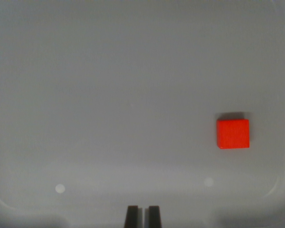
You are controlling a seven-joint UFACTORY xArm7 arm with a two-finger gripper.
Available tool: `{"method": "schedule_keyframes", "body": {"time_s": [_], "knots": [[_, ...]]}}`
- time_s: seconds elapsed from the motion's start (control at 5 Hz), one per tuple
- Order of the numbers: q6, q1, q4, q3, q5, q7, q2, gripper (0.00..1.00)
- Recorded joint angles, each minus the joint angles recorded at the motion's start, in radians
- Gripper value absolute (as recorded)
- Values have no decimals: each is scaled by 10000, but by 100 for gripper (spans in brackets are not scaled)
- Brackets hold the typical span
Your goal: Reach red block
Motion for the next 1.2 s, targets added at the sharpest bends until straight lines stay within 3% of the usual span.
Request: {"method": "schedule_keyframes", "body": {"time_s": [1.2], "knots": [[-424, -63, -276, -49, -45, -33, 131, 0]]}}
